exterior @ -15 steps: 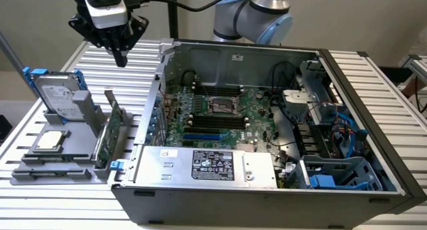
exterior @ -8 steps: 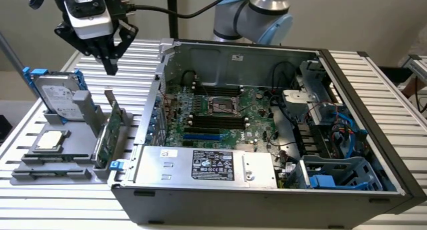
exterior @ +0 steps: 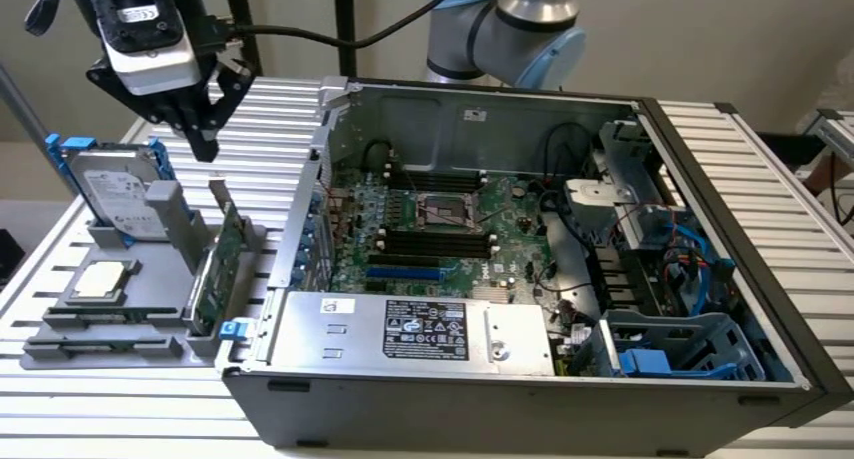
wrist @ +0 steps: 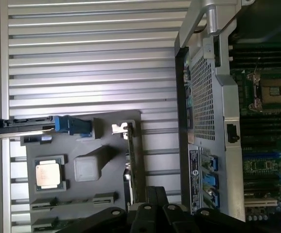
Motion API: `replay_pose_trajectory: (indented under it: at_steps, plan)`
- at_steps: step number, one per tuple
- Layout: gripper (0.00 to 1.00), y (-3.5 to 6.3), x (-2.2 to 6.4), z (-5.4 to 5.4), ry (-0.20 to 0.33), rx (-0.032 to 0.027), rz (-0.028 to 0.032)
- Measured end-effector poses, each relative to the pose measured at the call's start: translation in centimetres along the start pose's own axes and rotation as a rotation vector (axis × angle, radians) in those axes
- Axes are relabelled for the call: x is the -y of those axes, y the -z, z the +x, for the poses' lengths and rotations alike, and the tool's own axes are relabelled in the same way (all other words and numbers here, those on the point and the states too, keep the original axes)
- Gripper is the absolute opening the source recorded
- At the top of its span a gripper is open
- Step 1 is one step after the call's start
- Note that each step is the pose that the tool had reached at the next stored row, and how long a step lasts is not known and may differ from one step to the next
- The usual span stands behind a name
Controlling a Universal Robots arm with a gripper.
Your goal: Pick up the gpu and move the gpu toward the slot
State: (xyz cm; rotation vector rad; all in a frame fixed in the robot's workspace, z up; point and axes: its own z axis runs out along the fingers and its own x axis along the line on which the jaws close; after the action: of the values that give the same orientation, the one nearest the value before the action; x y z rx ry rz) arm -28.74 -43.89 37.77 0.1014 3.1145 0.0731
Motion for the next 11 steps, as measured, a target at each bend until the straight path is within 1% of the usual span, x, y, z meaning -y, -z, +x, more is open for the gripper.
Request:
replay_pose_trajectory:
  at_steps: [4,8,11]
  plan:
    - [0.11,-0.26,0.43,0.6,0.001,-0.0001,0.0000]
    - [0.11,-0.57,0.68,1.1,0.005,-0.0004,-0.0001]
    - [0.11,-0.85,0.80,1.9,0.007,-0.0005,-0.0002]
